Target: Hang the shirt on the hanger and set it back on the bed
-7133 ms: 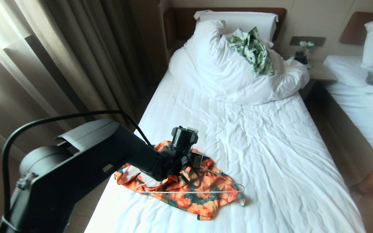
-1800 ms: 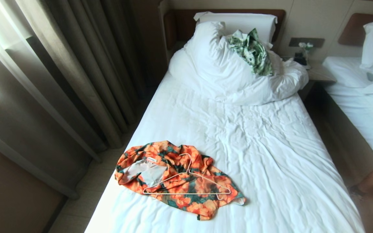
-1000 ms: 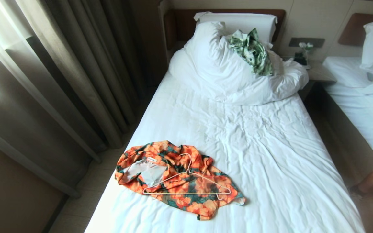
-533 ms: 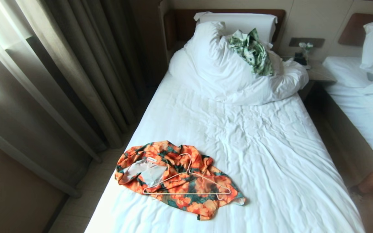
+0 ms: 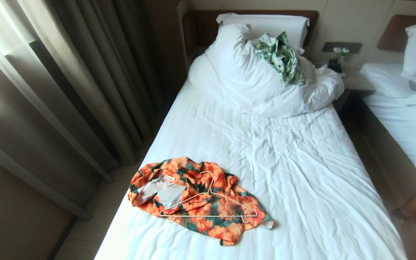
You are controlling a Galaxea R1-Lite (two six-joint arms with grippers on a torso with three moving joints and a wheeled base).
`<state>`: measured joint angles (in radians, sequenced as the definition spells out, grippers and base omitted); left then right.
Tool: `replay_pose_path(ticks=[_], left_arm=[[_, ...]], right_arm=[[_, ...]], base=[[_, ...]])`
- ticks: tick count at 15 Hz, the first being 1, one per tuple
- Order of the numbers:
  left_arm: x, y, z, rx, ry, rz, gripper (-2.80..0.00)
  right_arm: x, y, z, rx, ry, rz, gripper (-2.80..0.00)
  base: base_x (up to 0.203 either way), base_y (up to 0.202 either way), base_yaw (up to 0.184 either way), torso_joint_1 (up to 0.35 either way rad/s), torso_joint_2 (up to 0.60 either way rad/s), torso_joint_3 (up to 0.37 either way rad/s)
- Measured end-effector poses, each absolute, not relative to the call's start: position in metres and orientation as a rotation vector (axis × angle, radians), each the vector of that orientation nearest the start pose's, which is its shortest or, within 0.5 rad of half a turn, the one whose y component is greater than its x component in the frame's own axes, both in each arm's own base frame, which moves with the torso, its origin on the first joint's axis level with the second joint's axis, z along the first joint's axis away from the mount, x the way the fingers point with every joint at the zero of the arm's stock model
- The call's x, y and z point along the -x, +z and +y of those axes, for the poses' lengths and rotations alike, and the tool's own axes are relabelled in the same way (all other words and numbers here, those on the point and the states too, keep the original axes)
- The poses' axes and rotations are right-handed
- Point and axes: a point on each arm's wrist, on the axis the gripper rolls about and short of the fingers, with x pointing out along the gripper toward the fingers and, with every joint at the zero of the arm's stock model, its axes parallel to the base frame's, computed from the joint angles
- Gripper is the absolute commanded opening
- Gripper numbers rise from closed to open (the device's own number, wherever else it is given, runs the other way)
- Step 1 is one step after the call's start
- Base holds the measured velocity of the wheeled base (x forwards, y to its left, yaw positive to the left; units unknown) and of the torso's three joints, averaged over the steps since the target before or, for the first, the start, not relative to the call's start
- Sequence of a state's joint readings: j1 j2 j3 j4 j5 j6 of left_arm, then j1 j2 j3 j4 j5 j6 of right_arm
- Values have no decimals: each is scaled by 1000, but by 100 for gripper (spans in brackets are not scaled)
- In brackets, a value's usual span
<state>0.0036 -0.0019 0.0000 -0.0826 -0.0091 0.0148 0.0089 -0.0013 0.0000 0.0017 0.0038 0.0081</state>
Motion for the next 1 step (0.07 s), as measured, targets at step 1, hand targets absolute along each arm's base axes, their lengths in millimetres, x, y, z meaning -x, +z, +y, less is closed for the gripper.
replay_pose_path(ticks=[1], left_arm=[[23, 84, 0, -15, -5, -85, -280]], right_arm=[[23, 75, 0, -10, 12, 0, -280]], base=[[0, 0, 0, 0, 0, 0]])
